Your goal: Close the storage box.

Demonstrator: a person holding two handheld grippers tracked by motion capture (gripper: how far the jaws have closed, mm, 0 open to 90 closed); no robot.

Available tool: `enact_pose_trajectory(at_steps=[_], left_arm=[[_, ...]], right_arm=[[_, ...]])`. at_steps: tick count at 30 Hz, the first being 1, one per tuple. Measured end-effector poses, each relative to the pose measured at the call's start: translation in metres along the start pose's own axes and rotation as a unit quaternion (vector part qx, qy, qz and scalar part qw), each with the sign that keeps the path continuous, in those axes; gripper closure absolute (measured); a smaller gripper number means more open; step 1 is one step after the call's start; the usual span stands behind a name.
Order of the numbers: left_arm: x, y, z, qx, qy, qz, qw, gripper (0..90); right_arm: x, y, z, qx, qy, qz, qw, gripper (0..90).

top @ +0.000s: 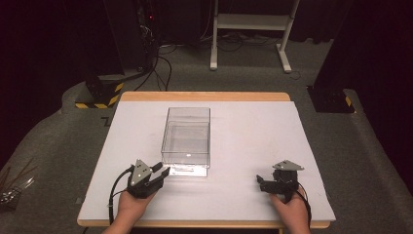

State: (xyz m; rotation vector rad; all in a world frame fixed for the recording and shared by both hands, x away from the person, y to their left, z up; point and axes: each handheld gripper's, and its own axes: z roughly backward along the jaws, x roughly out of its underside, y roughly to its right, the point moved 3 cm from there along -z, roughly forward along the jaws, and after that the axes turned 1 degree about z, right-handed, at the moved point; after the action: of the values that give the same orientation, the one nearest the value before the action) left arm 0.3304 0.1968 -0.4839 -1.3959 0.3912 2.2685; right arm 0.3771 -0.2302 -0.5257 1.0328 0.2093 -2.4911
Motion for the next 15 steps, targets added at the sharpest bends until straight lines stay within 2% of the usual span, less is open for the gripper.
enact_pose_trajectory(at_steps=[3,5,7,10,12,15], left_arm=[[0.0007,-0.0007,-0.0005,-0.002,0.001,0.005,1.0000,65.5],[0.0012,-0.0010,-0.0010,-0.018,0.002,0.008,0.9998,58.1],[0.0019,-0.0030,-0.0021,-0.031,0.004,0.026,0.9991,47.5],[0.0014,-0.0035,-0.0043,-0.031,-0.001,0.031,0.9991,40.7],[0.0004,-0.0029,-0.0063,-0.028,-0.004,0.025,0.9993,39.1],[-0.0005,-0.0023,-0.0097,-0.025,-0.006,0.026,0.9993,37.0]], right_arm=[[0.0000,-0.0001,-0.0001,0.000,0.000,0.000,1.0000,10.1],[0.0000,0.0000,0.0000,0.000,0.001,0.001,1.0000,10.2],[0.0000,0.0001,0.0001,0.000,0.001,0.001,1.0000,10.2],[0.0001,0.0000,0.0002,0.000,0.000,0.001,1.0000,10.3],[0.0000,0.0000,0.0001,-0.001,0.000,0.000,1.0000,10.3],[0.0000,0.0001,0.0001,0.000,0.001,0.001,1.0000,10.3]])
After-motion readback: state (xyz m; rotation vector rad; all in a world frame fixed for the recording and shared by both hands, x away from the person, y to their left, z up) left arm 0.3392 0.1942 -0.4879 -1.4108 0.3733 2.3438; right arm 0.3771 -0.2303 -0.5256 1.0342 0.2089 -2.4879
